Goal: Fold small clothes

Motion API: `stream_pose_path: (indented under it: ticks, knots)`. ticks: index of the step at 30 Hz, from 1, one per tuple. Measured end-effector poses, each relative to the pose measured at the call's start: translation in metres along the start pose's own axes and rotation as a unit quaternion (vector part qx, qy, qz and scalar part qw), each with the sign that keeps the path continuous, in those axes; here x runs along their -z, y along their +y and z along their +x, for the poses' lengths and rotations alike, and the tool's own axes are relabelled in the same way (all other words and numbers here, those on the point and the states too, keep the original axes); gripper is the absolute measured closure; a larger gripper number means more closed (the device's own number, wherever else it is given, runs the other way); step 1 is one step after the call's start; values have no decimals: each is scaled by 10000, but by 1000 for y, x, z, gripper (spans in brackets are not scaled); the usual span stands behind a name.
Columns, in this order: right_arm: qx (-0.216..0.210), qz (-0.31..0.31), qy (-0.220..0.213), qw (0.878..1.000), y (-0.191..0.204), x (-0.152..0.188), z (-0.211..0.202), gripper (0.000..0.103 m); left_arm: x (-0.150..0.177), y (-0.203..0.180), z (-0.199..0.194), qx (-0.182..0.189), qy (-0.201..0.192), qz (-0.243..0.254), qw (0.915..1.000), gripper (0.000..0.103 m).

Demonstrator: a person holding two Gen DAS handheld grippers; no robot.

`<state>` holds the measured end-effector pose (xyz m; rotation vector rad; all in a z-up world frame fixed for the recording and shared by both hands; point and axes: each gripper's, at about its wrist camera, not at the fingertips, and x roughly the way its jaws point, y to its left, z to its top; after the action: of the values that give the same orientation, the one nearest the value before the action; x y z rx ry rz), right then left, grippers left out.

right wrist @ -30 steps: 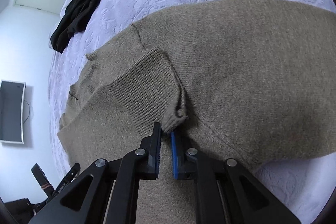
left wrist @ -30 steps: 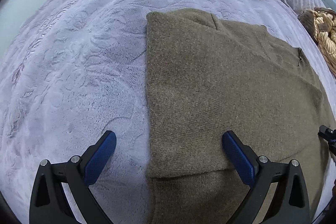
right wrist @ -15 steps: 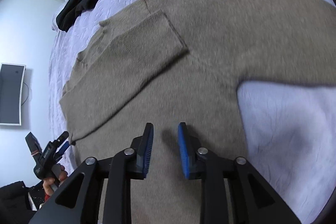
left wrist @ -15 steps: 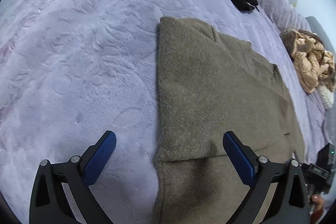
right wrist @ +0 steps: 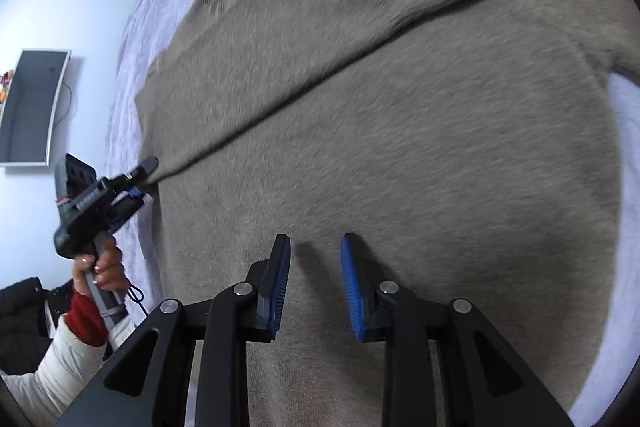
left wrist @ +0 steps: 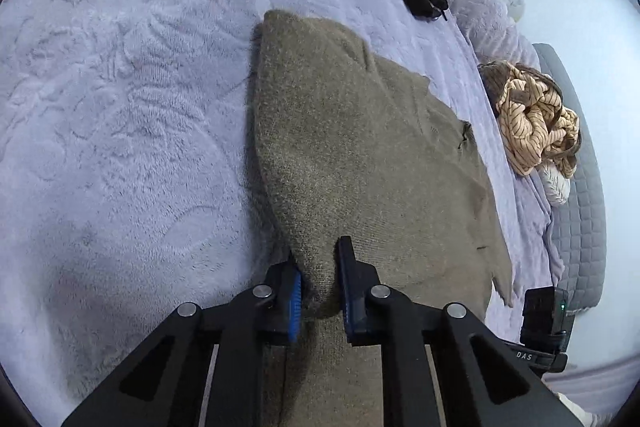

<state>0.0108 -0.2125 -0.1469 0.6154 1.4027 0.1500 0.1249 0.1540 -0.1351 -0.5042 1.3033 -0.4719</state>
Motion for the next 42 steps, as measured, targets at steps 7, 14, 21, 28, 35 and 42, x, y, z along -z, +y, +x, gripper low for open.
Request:
stream_pose_path:
  ticks: [7,14,21,28,35,42]
  knots:
    - [25,26,30,10000,-2,2,3,74,3,24,-1,-212,-125,124,9996,92]
    - [136,-34,34,9999,5,2,7,74,11,3,-4,-1147,-342,310,9923,57]
    - [180,-97,88,9998,22,2,8,64,28,-29,-7,-1794,-256,623,9815,45]
    - [165,-141,59,9997,35,9,-3,50,54,-71,-6,-2080,-151,938,9735,17]
    - [128,155,-137,9997,19,20,-29,50,82,-101,21,-1922,442,954,9757,17]
    - [136,717,-485,9962,-29,27,-60,50,105,-130,54,-1850,899,1120,9722,17]
